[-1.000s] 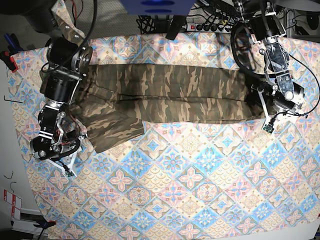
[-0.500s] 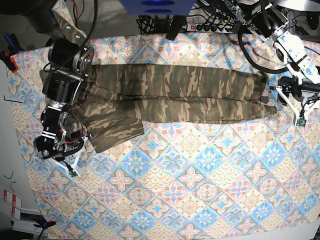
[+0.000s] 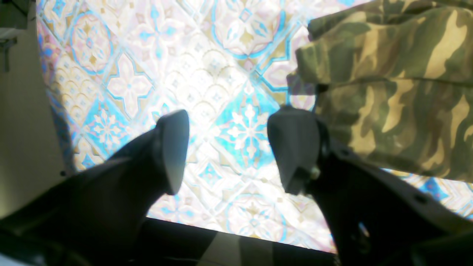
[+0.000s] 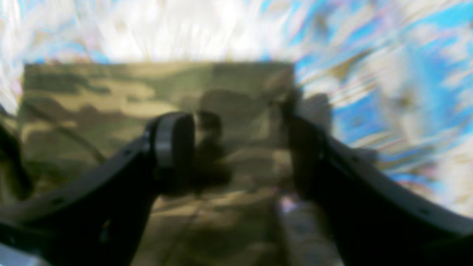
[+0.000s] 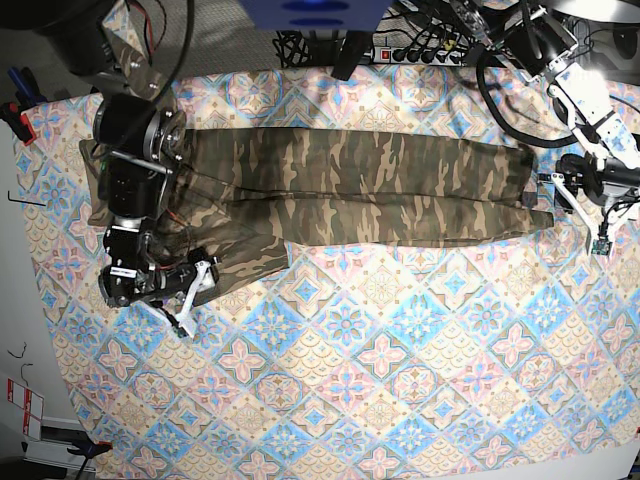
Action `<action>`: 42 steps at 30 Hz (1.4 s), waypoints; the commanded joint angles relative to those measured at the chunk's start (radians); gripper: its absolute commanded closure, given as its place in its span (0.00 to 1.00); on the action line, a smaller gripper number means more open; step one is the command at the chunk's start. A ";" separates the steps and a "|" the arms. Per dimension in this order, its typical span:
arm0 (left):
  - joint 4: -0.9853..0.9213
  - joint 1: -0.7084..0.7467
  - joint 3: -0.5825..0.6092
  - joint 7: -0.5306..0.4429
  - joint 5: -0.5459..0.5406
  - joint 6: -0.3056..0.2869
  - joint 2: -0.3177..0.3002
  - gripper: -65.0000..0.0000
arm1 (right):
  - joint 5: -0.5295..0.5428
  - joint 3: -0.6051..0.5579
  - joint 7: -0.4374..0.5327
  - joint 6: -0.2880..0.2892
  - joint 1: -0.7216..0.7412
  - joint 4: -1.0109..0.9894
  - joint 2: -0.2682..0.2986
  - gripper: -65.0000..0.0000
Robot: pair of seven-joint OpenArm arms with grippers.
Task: Fold the T-shirt properly
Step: 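Open both grippers and move them to the shirt's ends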
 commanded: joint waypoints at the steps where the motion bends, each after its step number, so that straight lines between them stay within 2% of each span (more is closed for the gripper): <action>1: 0.017 -0.012 -0.001 -0.012 -0.003 0.005 -0.018 0.43 | 0.012 0.000 0.040 0.002 0.036 0.002 0.007 0.38; 6: 0.017 -0.012 -0.001 -0.012 -0.003 0.005 -0.019 0.43 | 0.012 0.000 0.137 0.002 0.028 -0.024 0.035 0.38; 10: 0.017 -0.012 -0.001 -0.012 -0.005 0.005 -0.016 0.43 | 0.012 0.002 0.139 0.002 0.028 -0.017 0.041 0.38; 16: 0.017 -0.013 -0.001 -0.012 -0.008 0.005 -0.018 0.43 | 0.012 0.089 0.134 0.002 0.034 -0.024 0.044 0.38; 26: 0.016 -0.027 -0.001 -0.012 -0.003 0.005 -0.019 0.43 | 0.015 0.102 -0.010 0.002 0.005 -0.026 0.035 0.38; 31: 0.016 -0.029 -0.001 -0.012 -0.005 0.005 -0.018 0.43 | 0.015 0.102 -0.070 0.002 -0.019 -0.018 0.000 0.39; 33: 0.016 -0.029 -0.001 -0.012 -0.003 0.005 -0.015 0.43 | 0.016 0.103 -0.101 0.002 -0.019 -0.018 -0.019 0.45; 35: 0.016 -0.029 -0.001 -0.012 -0.003 0.005 -0.015 0.43 | 0.016 0.103 -0.111 0.002 -0.019 -0.018 -0.031 0.56; 40: 0.016 -0.027 -0.001 -0.012 -0.003 0.005 -0.013 0.43 | 0.016 0.100 -0.122 0.002 -0.015 -0.018 -0.036 0.96; 41: 0.016 -0.025 -0.001 -0.012 -0.003 0.005 -0.013 0.43 | 0.016 0.099 -0.136 0.002 -0.015 -0.017 -0.036 1.00; 42: 0.014 -0.025 -0.001 -0.012 -0.003 0.005 -0.013 0.43 | 0.015 0.097 -0.150 0.002 -0.012 -0.017 -0.036 1.00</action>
